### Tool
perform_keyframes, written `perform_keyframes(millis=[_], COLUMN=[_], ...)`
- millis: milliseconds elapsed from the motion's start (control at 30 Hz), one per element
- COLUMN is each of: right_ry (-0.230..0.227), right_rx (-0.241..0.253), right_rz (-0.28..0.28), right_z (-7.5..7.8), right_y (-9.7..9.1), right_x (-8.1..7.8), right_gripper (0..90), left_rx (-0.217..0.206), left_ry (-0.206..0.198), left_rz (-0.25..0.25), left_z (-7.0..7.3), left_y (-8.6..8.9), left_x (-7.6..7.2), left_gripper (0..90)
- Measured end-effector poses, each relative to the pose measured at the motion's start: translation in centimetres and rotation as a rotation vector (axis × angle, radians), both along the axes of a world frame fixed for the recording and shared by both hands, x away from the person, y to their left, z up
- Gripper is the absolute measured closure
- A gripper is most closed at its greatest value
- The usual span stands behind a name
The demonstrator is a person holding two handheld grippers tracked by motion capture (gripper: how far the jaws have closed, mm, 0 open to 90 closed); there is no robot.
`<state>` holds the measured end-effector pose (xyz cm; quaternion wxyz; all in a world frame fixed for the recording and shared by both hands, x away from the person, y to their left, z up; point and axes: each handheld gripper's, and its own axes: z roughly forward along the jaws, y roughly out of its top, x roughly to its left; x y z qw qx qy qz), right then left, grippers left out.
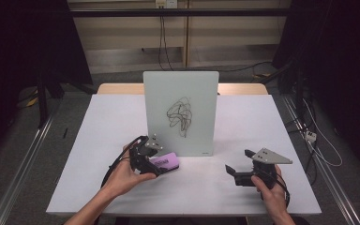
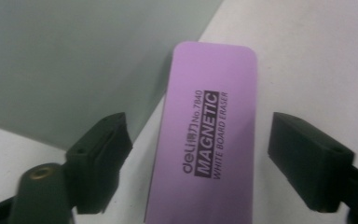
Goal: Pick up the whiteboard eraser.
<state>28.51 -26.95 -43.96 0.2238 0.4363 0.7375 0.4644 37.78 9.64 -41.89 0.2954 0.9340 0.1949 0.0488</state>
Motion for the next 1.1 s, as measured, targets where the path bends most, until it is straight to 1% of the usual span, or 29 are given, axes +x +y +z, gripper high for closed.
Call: perform_keyframes(millis=[67, 100, 167, 233, 267, 300, 367, 433, 533, 700, 800, 833, 967, 1033, 1100], right_ry=[0.000, 0.000, 0.001, 0.002, 0.002, 0.003, 0.000, 0.006, 0.008, 0.007, 0.006, 0.007, 0.009, 0.007, 0.005], right_rx=[-0.002, -0.004, -0.005, -0.008, -0.009, -0.007, -0.010, -0.009, -0.007, -0.012, -0.015, -0.012, -0.010, -0.010, -0.013], right_rz=[0.003, 0.001, 0.003, 0.007, 0.008, 0.009, 0.012, 0.007, 0.001, -0.001, -0.002, -0.003, -0.006, -0.006, -0.003], right_z=[0.0, 0.0, 0.0, -0.1, -0.1, 0.0, 0.0, -0.1, 0.0, -0.1, -0.1, -0.1, 0.0, -0.1, -0.1], right_y=[0.0, 0.1, 0.1, 0.1, 0.2, 0.2, 0.1, 0.0, 0.0, 0.0, 0.0, 0.0, 0.0, 0.0, 0.0], right_x=[0.0, 0.1, 0.1, 0.1, 0.1, 0.1, 0.0, 0.0, 0.0, 0.0, 0.0, 0.0, 0.0, 0.0, 0.0], right_gripper=[5.1, 5.1, 5.1, 5.1, 5.1, 5.1, 5.1, 5.1, 5.1, 5.2, 5.3, 5.2, 5.2, 5.2, 5.2], left_rx=[0.008, 0.022, 0.028, 0.032, 0.045, 0.055, 0.054, 0.049, 0.069, 0.080, 0.082, 0.090, 0.076, 0.072, 0.053], left_ry=[0.000, -0.004, -0.008, 0.003, 0.001, 0.004, 0.002, 0.012, 0.003, -0.009, -0.010, -0.016, -0.008, -0.019, -0.013], left_rz=[-0.010, -0.018, -0.025, -0.043, -0.045, -0.058, -0.051, -0.048, -0.057, -0.054, -0.059, -0.062, -0.063, -0.053, -0.045], left_z=[-0.2, -0.2, -0.5, -0.7, -0.8, -0.8, -1.0, -1.1, -1.3, -1.3, -1.3, -1.3, -1.3, -1.1, -0.9], left_y=[-0.2, -0.3, -0.7, -1.0, -1.2, -1.2, -1.4, -1.4, -1.5, -1.8, -1.8, -1.8, -1.8, -1.8, -1.6], left_x=[0.0, 0.0, 0.0, 0.0, -0.1, 0.0, 0.2, 0.4, 0.5, 0.2, 0.2, 0.2, 0.1, 0.1, 0.1], left_gripper=[22.8, 24.4, 24.8, 28.9, 31.3, 30.6, 32.9, 35.0, 37.7, 38.4, 38.8, 39.1, 39.6, 39.8, 39.9])
